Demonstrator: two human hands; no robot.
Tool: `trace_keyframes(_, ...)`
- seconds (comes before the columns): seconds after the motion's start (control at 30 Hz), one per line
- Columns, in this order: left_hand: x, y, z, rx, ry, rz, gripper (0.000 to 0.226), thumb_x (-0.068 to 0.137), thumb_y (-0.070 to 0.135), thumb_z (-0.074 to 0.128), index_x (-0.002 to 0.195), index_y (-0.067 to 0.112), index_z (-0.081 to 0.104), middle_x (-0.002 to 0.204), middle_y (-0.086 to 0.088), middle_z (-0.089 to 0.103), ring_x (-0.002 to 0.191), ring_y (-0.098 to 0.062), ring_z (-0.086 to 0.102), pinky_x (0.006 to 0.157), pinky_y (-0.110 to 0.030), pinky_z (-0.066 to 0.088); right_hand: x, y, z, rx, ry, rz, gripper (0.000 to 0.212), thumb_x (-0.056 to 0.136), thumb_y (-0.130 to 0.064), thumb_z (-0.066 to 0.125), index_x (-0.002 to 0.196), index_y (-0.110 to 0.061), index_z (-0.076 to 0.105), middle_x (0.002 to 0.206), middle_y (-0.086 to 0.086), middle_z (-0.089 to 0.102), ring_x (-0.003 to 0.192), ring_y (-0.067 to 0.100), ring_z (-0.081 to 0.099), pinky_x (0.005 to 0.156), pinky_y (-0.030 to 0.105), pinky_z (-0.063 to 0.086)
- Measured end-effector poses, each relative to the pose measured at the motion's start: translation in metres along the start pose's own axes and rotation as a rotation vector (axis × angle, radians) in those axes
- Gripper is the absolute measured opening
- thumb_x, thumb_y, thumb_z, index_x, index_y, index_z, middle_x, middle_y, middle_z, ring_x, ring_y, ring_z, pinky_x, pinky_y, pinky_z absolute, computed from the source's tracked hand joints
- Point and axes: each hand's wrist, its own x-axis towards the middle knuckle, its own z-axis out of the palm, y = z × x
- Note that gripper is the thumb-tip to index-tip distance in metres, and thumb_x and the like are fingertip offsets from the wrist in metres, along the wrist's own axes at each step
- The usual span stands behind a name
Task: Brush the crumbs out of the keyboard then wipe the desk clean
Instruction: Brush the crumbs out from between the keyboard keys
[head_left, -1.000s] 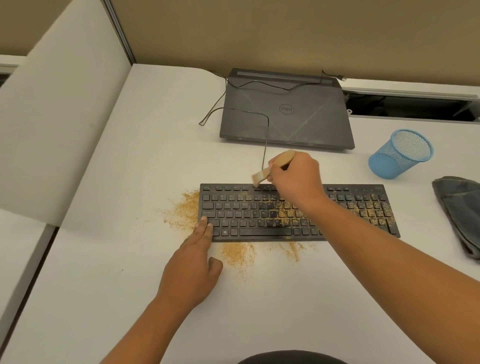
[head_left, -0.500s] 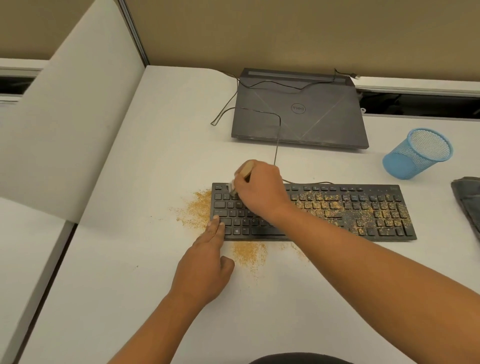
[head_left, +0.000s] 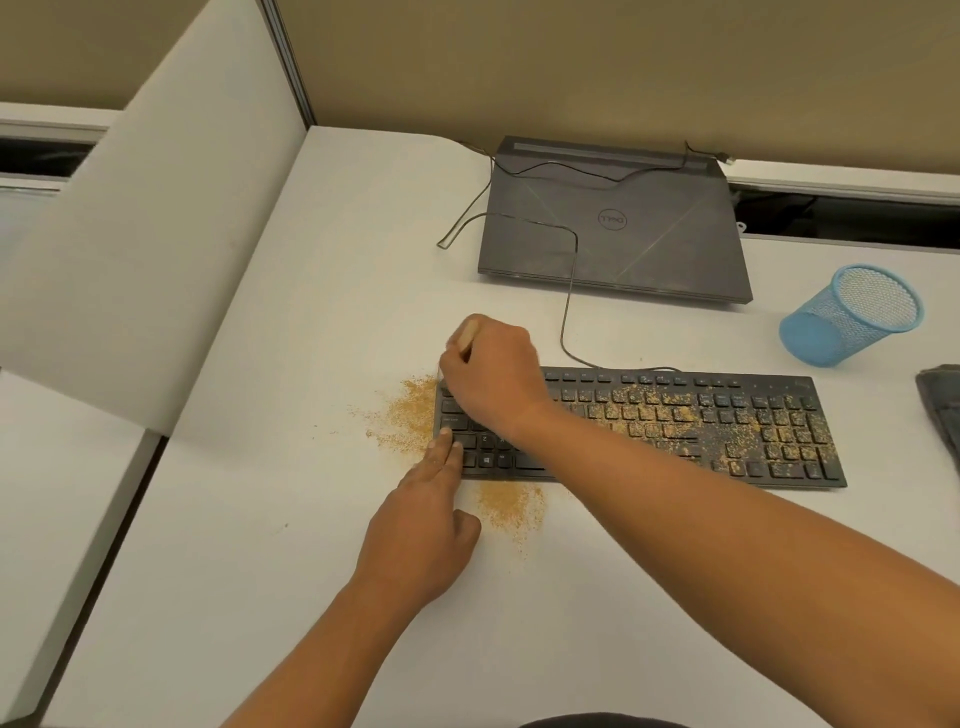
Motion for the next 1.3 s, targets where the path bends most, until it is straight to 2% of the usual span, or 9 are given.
trace_keyframes(0.27, -0.001, -0.002, 0.003, -0.007, 0.006, 0.009, 0.071, 0.093, 0.021, 0.046, 0.157, 0.024, 0.014, 0.162, 0.016, -0.004, 0.147, -0.005, 0.020, 0.106, -0.022, 0.037, 0.009, 0.014, -0.031, 0.082, 0.031, 0.106, 0.029, 0.091, -0.007, 0.052, 0.065, -0.013, 0.065, 0.049, -0.021, 0.062, 0.051, -0.009, 0.058, 0.053, 0.015, 0.043)
trace_keyframes(0.43, -0.001, -0.002, 0.002, -0.010, 0.003, 0.008, 0.072, 0.092, 0.021, 0.046, 0.156, 0.025, 0.015, 0.162, 0.017, -0.004, 0.146, -0.005, 0.022, 0.104, -0.022, 0.039, 0.008, 0.012, -0.013, 0.171, -0.038, 0.098, 0.019, 0.090, -0.009, 0.056, 0.079, -0.016, 0.070, 0.078, -0.006, 0.070, 0.076, 0.011, 0.070, 0.074, 0.033, 0.060)
trace_keyframes(0.57, 0.000, -0.004, 0.003, -0.014, 0.000, 0.013, 0.071, 0.092, 0.021, 0.045, 0.156, 0.025, 0.014, 0.161, 0.018, -0.005, 0.147, -0.004, 0.018, 0.105, -0.022, 0.040, 0.006, 0.016, -0.020, 0.056, 0.091, 0.036, 0.018, 0.091, -0.009, 0.053, 0.081, -0.010, 0.068, 0.065, -0.018, 0.058, 0.062, -0.013, 0.057, 0.054, 0.006, 0.041)
trace_keyframes(0.67, 0.000, -0.004, 0.004, -0.011, 0.000, 0.014, 0.071, 0.092, 0.022, 0.046, 0.156, 0.025, 0.014, 0.161, 0.018, -0.005, 0.147, -0.004, 0.019, 0.105, -0.023, 0.041, 0.005, 0.017, -0.017, 0.042, -0.027, 0.048, 0.020, 0.090, -0.009, 0.054, 0.078, -0.010, 0.070, 0.073, -0.012, 0.064, 0.066, -0.001, 0.062, 0.062, 0.020, 0.051)
trace_keyframes(0.8, 0.000, -0.005, 0.004, -0.012, 0.000, 0.021, 0.071, 0.092, 0.022, 0.046, 0.156, 0.025, 0.014, 0.161, 0.017, -0.005, 0.147, -0.005, 0.019, 0.105, -0.024, 0.041, 0.013, 0.018, -0.028, 0.157, 0.050, 0.120, 0.031, 0.088, -0.007, 0.053, 0.066, -0.023, 0.067, 0.068, -0.014, 0.067, 0.080, 0.016, 0.069, 0.075, 0.036, 0.059)
trace_keyframes(0.93, 0.000, -0.005, 0.004, -0.006, 0.000, 0.019, 0.071, 0.093, 0.022, 0.046, 0.156, 0.025, 0.014, 0.161, 0.018, -0.006, 0.146, -0.004, 0.020, 0.104, -0.024, 0.042, 0.009, 0.017, -0.026, 0.069, -0.136, 0.113, 0.022, 0.090, -0.009, 0.055, 0.075, -0.011, 0.071, 0.071, -0.002, 0.071, 0.076, 0.020, 0.071, 0.073, 0.042, 0.061)
trace_keyframes(1.07, 0.000, -0.004, 0.003, -0.007, -0.004, 0.015, 0.071, 0.093, 0.022, 0.046, 0.156, 0.025, 0.014, 0.161, 0.018, -0.006, 0.147, -0.004, 0.019, 0.106, -0.023, 0.040, 0.017, 0.016, -0.033, 0.069, -0.061, 0.107, 0.026, 0.089, -0.007, 0.053, 0.072, -0.011, 0.072, 0.062, -0.010, 0.070, 0.074, 0.017, 0.070, 0.071, 0.036, 0.061)
trace_keyframes(1.2, 0.000, -0.004, 0.002, -0.004, -0.003, 0.014, 0.071, 0.093, 0.022, 0.046, 0.156, 0.025, 0.015, 0.161, 0.018, -0.005, 0.146, -0.005, 0.021, 0.106, -0.024, 0.040, 0.006, 0.012, -0.029, 0.038, -0.231, 0.117, 0.019, 0.091, -0.011, 0.055, 0.081, -0.006, 0.071, 0.068, 0.005, 0.073, 0.068, 0.020, 0.073, 0.071, 0.040, 0.062)
trace_keyframes(1.3, 0.000, -0.004, 0.003, -0.005, -0.003, 0.011, 0.071, 0.093, 0.022, 0.046, 0.156, 0.025, 0.015, 0.161, 0.018, -0.004, 0.146, -0.005, 0.022, 0.107, -0.024, 0.040, 0.008, 0.014, -0.031, 0.059, -0.124, 0.099, 0.021, 0.090, -0.011, 0.054, 0.078, -0.006, 0.071, 0.067, 0.002, 0.072, 0.067, 0.019, 0.072, 0.069, 0.038, 0.061)
